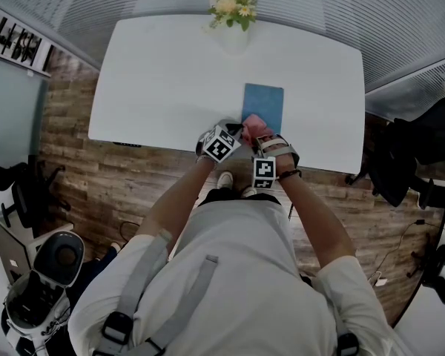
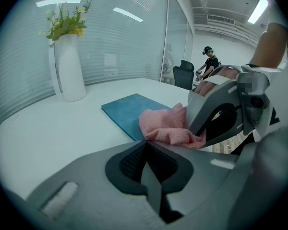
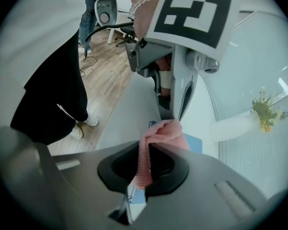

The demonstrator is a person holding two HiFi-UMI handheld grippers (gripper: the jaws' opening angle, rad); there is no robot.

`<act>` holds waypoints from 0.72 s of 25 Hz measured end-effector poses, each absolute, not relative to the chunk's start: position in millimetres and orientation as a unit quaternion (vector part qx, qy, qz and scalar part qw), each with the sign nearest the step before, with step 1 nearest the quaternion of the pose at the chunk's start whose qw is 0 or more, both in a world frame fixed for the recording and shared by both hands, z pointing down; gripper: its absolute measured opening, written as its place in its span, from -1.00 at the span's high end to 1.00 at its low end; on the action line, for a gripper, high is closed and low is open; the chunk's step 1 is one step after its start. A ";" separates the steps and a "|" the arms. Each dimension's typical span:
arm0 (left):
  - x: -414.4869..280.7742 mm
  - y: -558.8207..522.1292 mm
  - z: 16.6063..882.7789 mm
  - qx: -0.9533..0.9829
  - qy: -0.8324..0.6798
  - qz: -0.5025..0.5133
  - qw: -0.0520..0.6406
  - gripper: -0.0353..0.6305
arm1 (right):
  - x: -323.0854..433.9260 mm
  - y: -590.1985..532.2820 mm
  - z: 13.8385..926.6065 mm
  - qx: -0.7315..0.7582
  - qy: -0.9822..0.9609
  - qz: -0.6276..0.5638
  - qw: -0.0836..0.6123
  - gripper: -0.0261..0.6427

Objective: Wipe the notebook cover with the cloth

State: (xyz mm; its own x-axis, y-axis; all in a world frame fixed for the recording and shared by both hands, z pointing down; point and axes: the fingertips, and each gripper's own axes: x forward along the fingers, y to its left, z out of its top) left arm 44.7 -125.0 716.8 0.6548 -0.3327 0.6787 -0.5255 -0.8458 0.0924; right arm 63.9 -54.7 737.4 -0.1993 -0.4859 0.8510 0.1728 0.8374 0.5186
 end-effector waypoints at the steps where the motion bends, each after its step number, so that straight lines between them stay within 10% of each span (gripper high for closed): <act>1: 44.3 -124.6 716.5 0.898 -0.239 0.340 0.142 0.88 | 63.4 -50.3 738.8 0.100 -0.728 -0.264 0.624 0.88; 18: 44.2 -125.9 716.1 0.898 -0.239 0.341 0.142 0.88 | 97.5 -147.2 630.0 0.265 -0.703 -0.317 0.578 0.87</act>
